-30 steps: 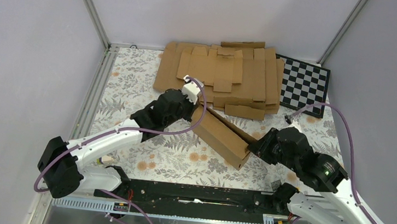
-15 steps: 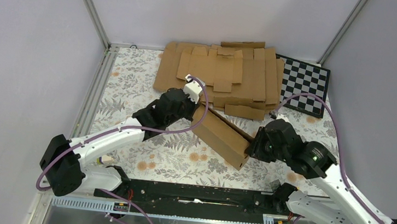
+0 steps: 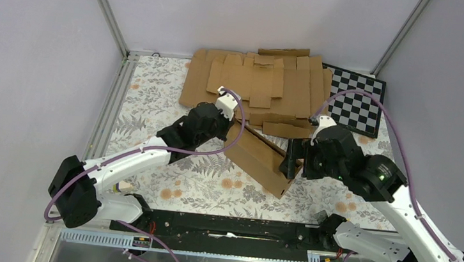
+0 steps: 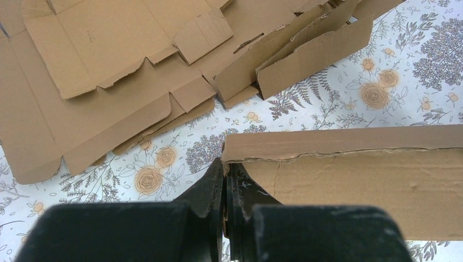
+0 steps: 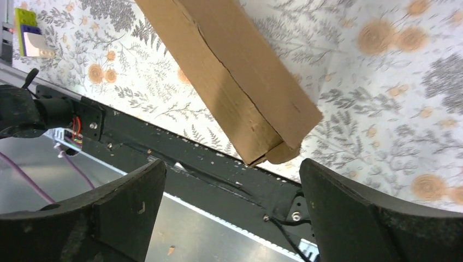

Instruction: Fold the paper box

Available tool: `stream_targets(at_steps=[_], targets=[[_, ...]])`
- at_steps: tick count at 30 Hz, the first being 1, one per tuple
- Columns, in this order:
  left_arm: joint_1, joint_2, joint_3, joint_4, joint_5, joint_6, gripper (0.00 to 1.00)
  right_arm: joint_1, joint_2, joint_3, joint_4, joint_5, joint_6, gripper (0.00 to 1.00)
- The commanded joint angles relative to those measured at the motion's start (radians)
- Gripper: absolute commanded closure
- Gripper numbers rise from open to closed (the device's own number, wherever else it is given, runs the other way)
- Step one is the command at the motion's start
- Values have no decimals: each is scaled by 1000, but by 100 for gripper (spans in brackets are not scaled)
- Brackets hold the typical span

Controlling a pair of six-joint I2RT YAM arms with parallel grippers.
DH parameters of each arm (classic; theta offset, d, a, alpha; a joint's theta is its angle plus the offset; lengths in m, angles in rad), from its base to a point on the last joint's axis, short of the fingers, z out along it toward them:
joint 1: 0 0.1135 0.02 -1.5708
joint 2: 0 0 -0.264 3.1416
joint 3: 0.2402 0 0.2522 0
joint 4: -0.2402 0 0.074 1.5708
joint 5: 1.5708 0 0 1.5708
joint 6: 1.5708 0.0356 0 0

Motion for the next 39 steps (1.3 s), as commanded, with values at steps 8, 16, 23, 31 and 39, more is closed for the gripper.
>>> stream_targets(at_steps=[8,16,23,31,39], targets=[[-8,28,28,-14,16,-3,95,6,112,142,68,72,-283,5],[-8,13,9,-14,12,1,93,6,162,13,183,-13,-280,30],[-8,15,20,-27,33,-17,90,6,140,-70,224,-93,-245,59],[-8,3,67,-124,37,-89,63,6,148,-137,241,-93,-232,57],[-8,-117,114,-251,42,-218,46,6,135,-131,250,-81,-242,39]])
